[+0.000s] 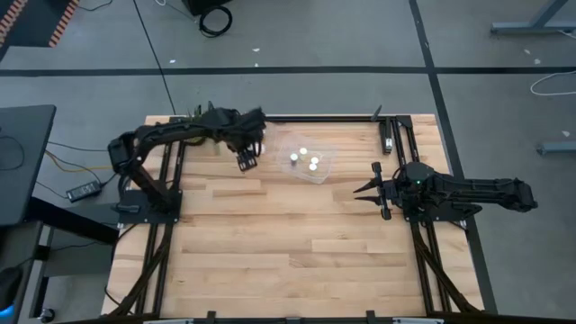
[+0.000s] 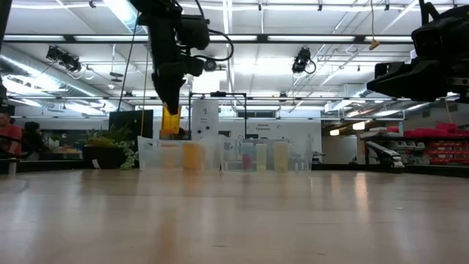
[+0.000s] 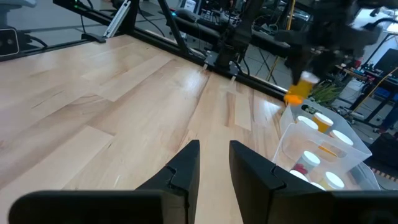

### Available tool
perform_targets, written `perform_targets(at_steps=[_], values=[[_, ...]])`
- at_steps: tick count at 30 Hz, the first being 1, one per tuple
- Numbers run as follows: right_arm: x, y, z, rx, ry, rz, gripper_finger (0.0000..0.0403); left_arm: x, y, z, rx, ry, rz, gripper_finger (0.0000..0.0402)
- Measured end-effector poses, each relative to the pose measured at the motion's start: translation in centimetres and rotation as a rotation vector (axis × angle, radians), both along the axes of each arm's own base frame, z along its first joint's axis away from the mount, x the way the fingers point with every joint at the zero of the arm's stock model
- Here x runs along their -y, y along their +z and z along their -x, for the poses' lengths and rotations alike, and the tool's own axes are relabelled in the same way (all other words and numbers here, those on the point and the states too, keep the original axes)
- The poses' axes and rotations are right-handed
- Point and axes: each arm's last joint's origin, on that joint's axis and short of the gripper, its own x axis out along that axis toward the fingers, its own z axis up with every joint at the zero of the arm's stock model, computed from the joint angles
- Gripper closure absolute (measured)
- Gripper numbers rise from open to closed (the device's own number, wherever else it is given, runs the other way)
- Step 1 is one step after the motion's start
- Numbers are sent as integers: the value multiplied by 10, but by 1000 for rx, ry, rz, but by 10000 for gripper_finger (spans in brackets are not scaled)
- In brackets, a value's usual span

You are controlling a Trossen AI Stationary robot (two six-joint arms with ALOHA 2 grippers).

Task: Pick and place medicine bottles into bin by pill shape (circle, oval)
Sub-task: Put the big orange pill bottle into the left transparent bin

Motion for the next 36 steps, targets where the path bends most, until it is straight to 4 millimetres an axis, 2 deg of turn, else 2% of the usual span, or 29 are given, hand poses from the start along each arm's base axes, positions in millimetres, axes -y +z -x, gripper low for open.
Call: perform_targets(at_steps=[5,11,14,21,27,36], values=[[0,0,0,0,0,0,310,-25,6,13,42,63,-32,189],[0,0,0,0,0,0,310,-46,4,17,104,89,-24,161],[0,0,0,0,0,0,310,-51,6,18,132,97,-30,165],[0,0,0,0,0,0,310,-54,-2,22,140,101,0,186],[0,0,0,0,0,0,310,-52,-26,27,116,96,15,165],[0,0,0,1,0,0,310,-49,-51,31,123,104,14,184]])
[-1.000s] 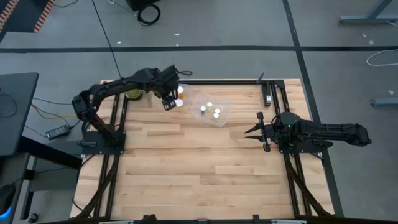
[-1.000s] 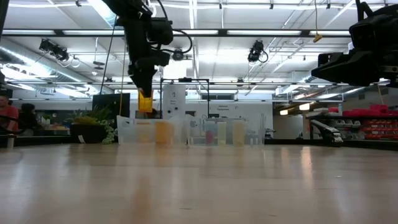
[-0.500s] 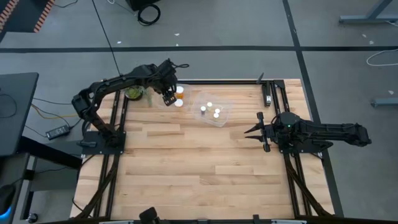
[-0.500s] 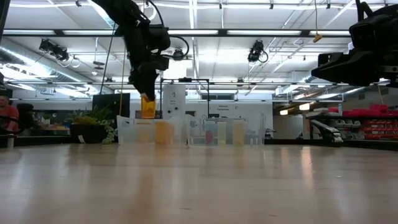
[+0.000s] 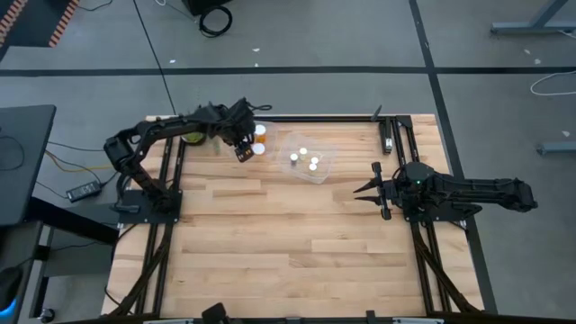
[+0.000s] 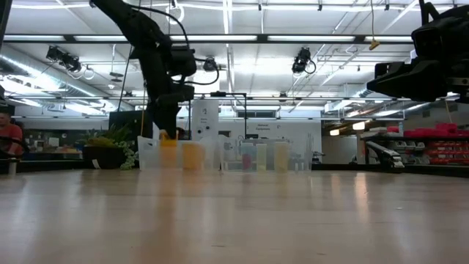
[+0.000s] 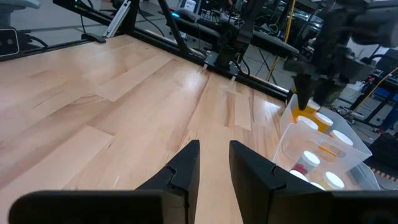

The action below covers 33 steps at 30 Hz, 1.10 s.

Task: Pick and place medicine bottles into bin by pill shape (circle, oval)
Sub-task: Put the big orange pill bottle into the left transparent bin, then return to Home Position

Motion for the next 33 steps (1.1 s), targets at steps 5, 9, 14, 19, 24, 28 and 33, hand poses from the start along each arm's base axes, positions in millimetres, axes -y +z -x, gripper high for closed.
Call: perform_targets(at_steps=[5,9,14,19,24,28,33], values=[[0,0,0,0,0,0,310,3,-13,5,-19,2,13,165],[0,0,0,0,0,0,310,5,-19,7,-19,2,13,169],[0,0,0,1,0,0,310,5,-21,7,-18,3,13,179],[0,0,0,1,0,0,310,4,-21,6,0,20,8,150],[0,0,0,1,0,0,310,4,-21,6,-9,25,5,118],[0,0,0,1,0,0,310,5,-18,7,-24,22,12,112],[0,0,0,1,0,0,310,1,5,2,-35,6,12,111]])
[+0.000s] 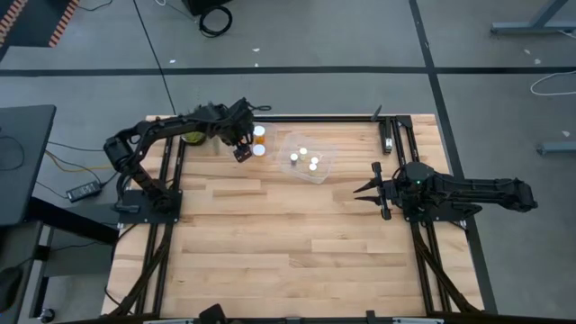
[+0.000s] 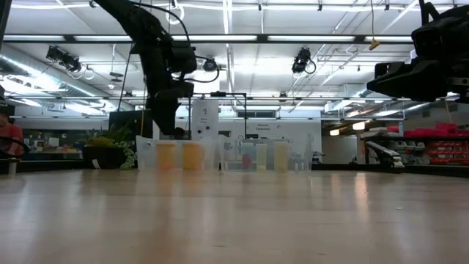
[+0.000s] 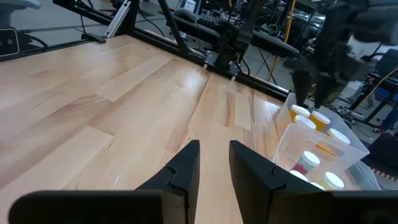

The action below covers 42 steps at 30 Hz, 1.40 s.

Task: Pick and place medicine bottles into bin by pill shape (circle, oval)
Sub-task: Return to Home Position

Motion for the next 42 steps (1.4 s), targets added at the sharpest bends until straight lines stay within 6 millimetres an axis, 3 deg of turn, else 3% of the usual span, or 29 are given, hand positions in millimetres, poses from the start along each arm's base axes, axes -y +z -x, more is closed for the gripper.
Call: perform_targets(at_steps=[5,13,17,25,33,42], values=[[0,0,0,0,0,0,310,2,21,-8,33,-29,-27,111],[0,0,0,0,0,0,310,32,54,-10,122,-169,-88,116],[0,0,0,0,0,0,310,47,75,2,188,-186,-145,133],[0,0,0,-1,0,0,310,71,104,46,374,-143,-246,173],[0,0,0,-1,0,0,310,96,102,90,542,-121,-339,206],[0,0,0,-1,0,0,310,115,83,122,704,-89,-406,229]])
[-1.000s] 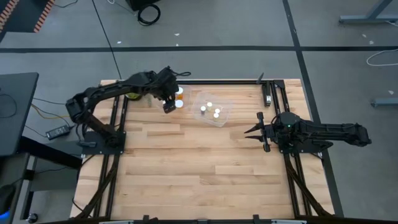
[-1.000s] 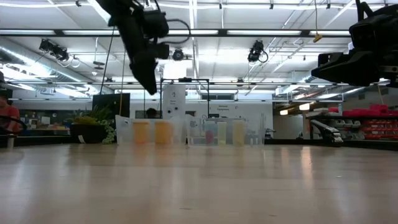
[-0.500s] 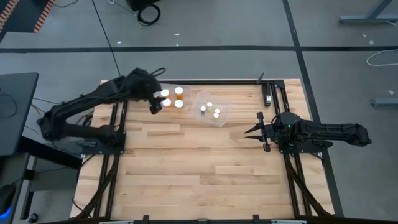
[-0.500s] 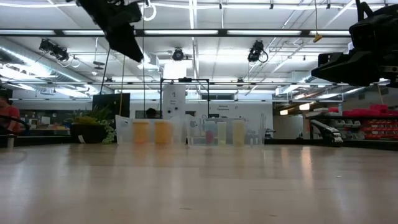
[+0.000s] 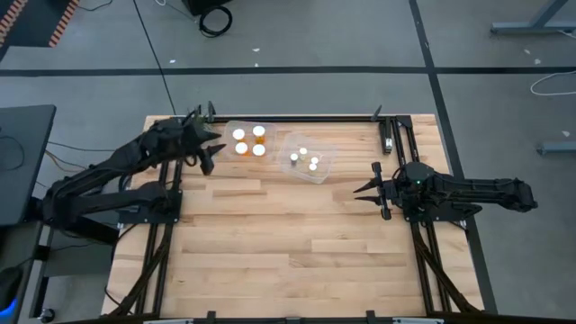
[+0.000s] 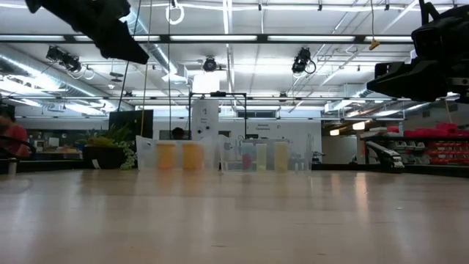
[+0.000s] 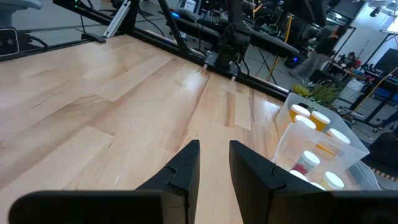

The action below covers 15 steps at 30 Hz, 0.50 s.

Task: Pick and place medicine bottles into bin by pill shape (circle, oval)
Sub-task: Return to Home Position

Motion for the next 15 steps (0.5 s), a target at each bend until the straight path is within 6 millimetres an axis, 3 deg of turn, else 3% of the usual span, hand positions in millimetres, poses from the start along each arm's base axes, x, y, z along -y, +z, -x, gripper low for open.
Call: perform_targets(at_steps=[15], values=[[0,0,0,0,0,0,310,28,-58,9,276,-111,-80,230]])
